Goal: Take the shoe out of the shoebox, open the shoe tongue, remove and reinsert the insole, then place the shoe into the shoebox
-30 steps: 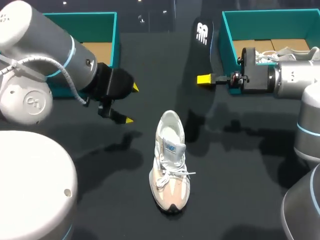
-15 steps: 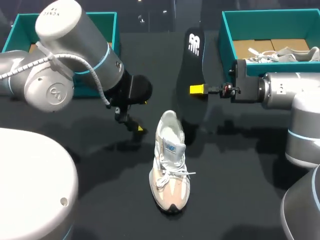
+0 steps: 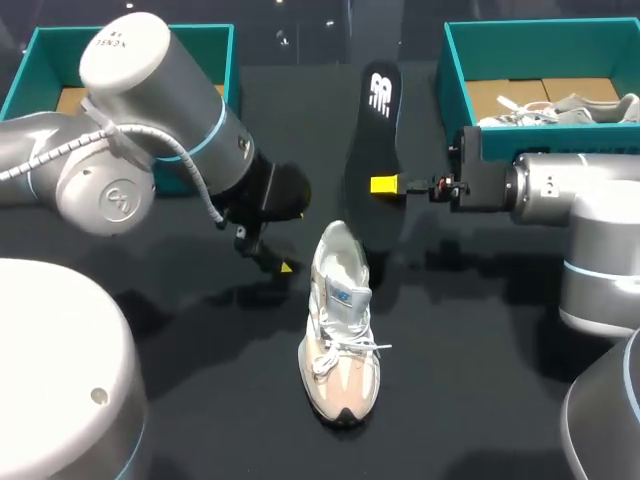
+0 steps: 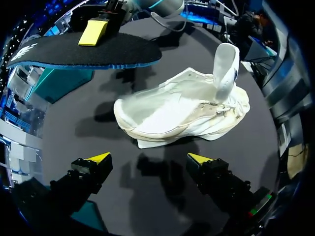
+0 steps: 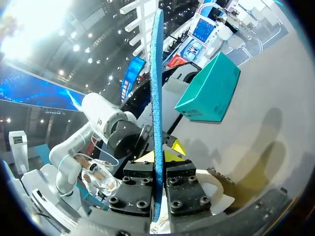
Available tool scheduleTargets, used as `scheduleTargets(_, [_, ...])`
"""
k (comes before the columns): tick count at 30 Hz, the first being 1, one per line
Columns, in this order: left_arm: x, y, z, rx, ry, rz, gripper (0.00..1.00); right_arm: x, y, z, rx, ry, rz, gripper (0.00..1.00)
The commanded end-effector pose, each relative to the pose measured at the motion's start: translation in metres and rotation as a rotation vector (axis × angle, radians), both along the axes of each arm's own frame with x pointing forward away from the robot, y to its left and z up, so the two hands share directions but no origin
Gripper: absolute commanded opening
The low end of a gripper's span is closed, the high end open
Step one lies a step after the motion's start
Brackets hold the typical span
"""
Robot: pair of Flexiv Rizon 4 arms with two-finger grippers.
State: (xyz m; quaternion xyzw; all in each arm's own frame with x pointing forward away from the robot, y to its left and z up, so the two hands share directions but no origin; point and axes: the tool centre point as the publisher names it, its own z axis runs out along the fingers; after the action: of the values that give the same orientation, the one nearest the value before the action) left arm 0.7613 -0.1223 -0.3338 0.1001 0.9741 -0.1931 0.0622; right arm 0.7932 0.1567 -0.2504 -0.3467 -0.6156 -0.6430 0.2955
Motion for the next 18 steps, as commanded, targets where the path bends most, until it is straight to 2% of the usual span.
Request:
scheduleTargets(1, [0.000,-0.002,-0.015,-0.018,-0.002,-0.004,1.00,0.004,0.018,-0.008,0.000,-0.004,-0.007,0.00])
scheduleTargets(18, [-0.001,-0.008,-0.029,-0.026,0.034,-0.008,1.00,-0.004,0.031,-0.015,0.036,-0.036,-0.043,0.00])
